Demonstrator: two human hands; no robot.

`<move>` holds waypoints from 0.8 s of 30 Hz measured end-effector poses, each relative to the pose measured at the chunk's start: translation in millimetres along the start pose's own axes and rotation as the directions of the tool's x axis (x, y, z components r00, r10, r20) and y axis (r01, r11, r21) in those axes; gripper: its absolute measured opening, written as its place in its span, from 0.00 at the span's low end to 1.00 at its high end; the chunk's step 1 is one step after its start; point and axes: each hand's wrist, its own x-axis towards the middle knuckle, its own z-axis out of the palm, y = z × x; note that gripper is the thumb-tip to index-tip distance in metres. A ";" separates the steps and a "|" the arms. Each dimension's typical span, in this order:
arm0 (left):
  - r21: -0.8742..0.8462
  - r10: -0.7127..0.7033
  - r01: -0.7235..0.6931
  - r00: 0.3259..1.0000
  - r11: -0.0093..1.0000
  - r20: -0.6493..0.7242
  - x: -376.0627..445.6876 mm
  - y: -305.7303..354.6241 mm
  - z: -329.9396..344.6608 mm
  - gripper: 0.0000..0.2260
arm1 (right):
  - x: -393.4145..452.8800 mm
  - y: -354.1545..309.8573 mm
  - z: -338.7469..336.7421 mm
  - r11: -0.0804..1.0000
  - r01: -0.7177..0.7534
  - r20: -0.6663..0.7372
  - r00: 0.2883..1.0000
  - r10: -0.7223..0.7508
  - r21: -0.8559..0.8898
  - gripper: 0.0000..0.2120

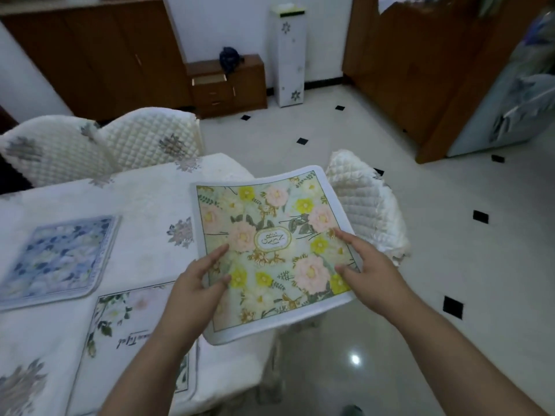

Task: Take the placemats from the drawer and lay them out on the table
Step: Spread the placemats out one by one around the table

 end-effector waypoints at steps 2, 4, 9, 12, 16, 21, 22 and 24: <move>-0.042 -0.025 0.022 0.998 0.999 -0.055 3.4 13.2 28.9 0.24 | 14.9 3.3 -30.0 1.000 0.005 0.025 1.000 -0.004 -0.029 0.28; -0.075 -0.035 0.029 0.995 0.997 -0.090 4.5 26.7 53.1 0.24 | 30.0 2.6 -54.9 0.999 0.007 0.045 0.999 -0.005 -0.044 0.28; -0.116 -0.050 0.032 0.985 0.993 -0.163 19.9 48.2 83.2 0.24 | 75.8 -1.6 -87.4 0.997 0.045 0.094 0.995 -0.039 -0.069 0.28; -0.111 -0.064 0.043 0.978 0.993 -0.197 35.8 51.5 91.1 0.24 | 101.6 -1.8 -92.0 0.994 0.062 0.136 0.989 -0.050 -0.086 0.28; -0.134 -0.084 0.052 0.967 0.990 -0.241 68.5 51.9 107.2 0.24 | 142.1 -5.9 -102.1 0.984 0.097 0.172 0.983 -0.071 -0.147 0.27; -0.201 -0.100 0.052 0.966 0.978 -0.237 118.3 61.3 140.9 0.23 | 196.8 -6.9 -128.3 0.952 0.134 0.139 0.985 -0.099 -0.275 0.27; -0.212 -0.103 0.052 0.966 0.976 -0.236 127.2 66.0 147.4 0.22 | 206.7 -6.8 -132.6 0.946 0.138 0.127 0.986 -0.105 -0.293 0.27; -0.218 -0.097 0.045 0.967 0.975 -0.234 146.1 76.0 157.7 0.22 | 228.8 -6.4 -140.2 0.940 0.138 0.100 0.989 -0.112 -0.312 0.26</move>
